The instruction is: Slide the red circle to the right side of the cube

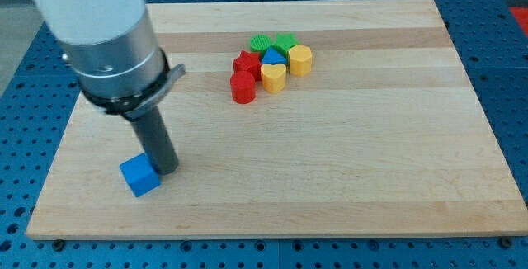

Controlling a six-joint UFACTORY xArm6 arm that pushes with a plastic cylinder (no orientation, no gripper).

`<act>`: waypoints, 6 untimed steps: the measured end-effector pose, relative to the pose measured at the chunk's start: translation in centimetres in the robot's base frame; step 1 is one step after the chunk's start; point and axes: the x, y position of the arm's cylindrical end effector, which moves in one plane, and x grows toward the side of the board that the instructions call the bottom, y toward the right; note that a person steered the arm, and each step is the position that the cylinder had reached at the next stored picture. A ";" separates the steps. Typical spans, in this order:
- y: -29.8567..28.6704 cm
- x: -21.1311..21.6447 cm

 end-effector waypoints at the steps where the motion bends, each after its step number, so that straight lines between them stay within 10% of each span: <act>1: -0.4 -1.4; 6: 19.3 -13.6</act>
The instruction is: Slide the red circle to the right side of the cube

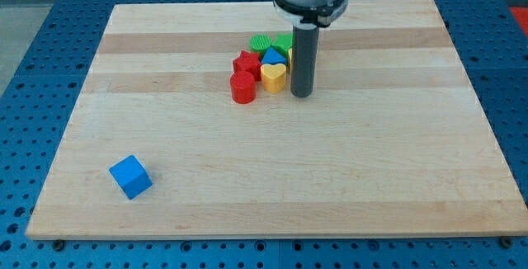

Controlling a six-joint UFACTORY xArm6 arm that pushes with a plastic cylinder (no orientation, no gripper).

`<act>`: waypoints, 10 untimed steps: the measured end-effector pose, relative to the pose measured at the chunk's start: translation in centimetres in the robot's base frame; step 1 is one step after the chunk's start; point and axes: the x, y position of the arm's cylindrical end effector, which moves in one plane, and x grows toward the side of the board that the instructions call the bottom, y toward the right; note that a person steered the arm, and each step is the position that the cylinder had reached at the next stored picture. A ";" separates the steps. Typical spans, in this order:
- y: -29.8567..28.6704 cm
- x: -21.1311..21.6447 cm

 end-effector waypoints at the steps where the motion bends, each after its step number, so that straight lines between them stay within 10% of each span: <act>1: -1.5 -2.1; 10: -16.5 9.2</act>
